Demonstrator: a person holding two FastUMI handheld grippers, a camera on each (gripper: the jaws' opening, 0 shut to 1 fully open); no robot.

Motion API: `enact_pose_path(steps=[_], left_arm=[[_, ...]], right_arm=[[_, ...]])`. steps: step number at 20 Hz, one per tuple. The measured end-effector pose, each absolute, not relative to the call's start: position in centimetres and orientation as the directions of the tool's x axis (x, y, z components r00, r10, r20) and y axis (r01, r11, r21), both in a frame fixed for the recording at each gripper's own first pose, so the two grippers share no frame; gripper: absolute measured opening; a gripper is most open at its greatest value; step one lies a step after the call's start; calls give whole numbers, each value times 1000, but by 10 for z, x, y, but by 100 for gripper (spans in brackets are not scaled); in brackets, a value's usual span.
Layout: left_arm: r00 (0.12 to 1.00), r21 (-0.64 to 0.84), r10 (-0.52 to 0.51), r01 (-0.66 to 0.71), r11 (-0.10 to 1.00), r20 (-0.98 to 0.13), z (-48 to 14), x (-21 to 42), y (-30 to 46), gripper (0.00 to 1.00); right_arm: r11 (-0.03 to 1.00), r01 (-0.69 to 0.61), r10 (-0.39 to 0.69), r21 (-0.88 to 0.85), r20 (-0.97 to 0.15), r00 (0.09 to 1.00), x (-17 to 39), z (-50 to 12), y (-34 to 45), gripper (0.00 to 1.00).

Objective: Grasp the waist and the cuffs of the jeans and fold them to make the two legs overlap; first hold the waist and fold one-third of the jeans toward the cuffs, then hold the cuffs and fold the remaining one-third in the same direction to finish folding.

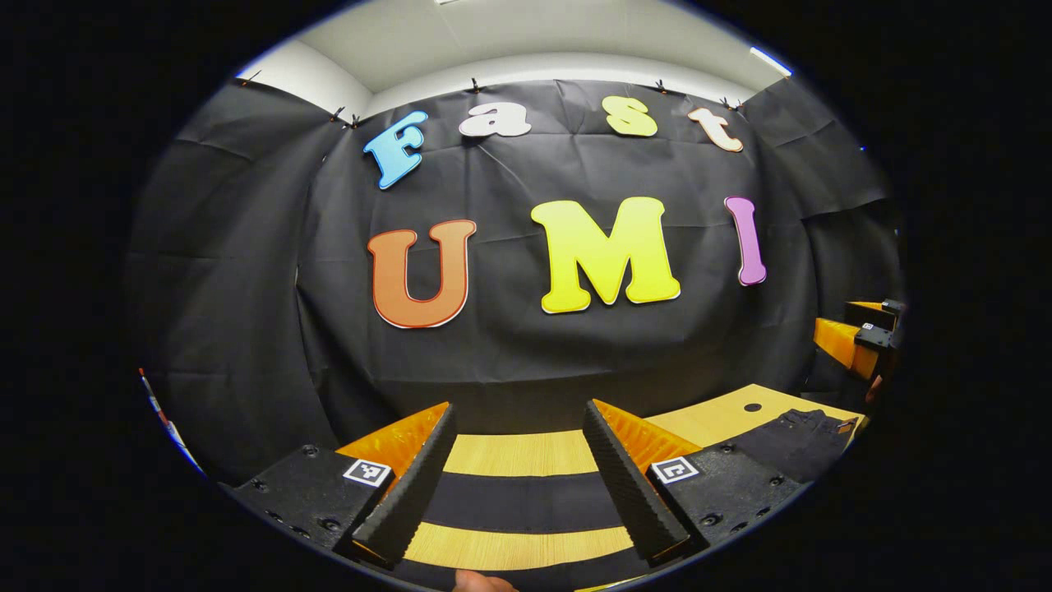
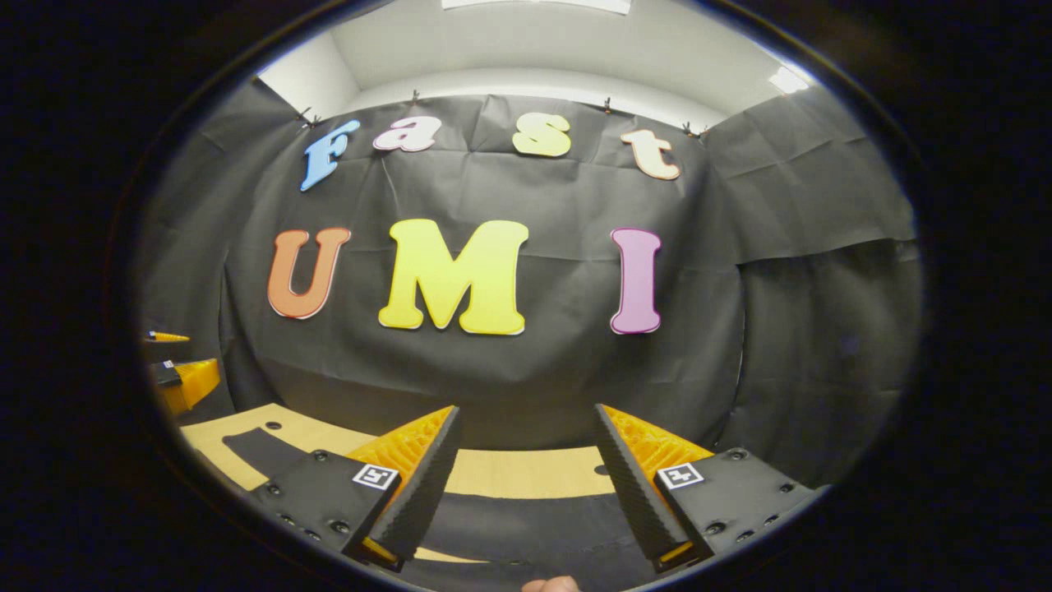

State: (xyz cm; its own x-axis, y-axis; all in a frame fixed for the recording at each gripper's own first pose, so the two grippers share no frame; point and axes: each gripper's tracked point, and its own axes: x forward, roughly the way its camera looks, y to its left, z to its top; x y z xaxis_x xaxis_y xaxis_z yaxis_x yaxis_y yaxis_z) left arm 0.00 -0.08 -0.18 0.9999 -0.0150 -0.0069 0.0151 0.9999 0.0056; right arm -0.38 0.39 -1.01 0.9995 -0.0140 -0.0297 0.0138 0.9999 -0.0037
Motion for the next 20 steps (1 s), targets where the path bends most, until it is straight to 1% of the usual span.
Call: enact_pose_path(steps=[2, 3, 7, 8, 13, 14, 16, 17, 18, 20], left_arm=[[1000, 3, -11, 11, 1000, -8, -3, 1, 1, 99], [1000, 0, -10, 10, 1000, -8, -3, 1, 0, 99], [1000, 2, -4, 4, 1000, -11, -4, 2, 3, 99], [1000, 1, -2, 2, 1000, -12, -5, 2, 3, 99], [1000, -3, 7, -7, 1000, -21, -7, -4, 10, 99], [999, -4, 13, -13, 1000, -31, -11, -6, 15, 99], [997, -12, 30, -31, 999, -73, -24, -13, 26, 99], [993, -27, 30, -33, 999, -111, -35, -21, 32, 100], [988, -33, 48, -54, 998, -149, -46, -30, 40, 100], [966, -57, 76, -93, 994, -246, -75, -52, 59, 100]], right_arm=[[1000, 10, -10, -6, -27, 1000, -4, -9, 4, 96], [1000, 9, -9, -8, -28, 1000, -3, -9, 5, 98], [1000, 7, -7, -8, -27, 1000, -1, -8, 4, 96], [1000, 4, -5, -8, -28, 1000, 0, -8, 5, 98], [1000, -9, 9, -6, -37, 999, 2, -11, 8, 98], [1000, -13, 13, -8, -36, 999, 2, -10, 9, 96], [1000, -18, 18, -14, -31, 999, 3, -9, 9, 98], [1000, -20, 20, -14, -31, 999, 3, -9, 8, 99], [1000, -22, 22, -15, -35, 999, 4, -11, 7, 96], [1000, -22, 21, -22, -38, 999, 5, -12, 3, 98]])
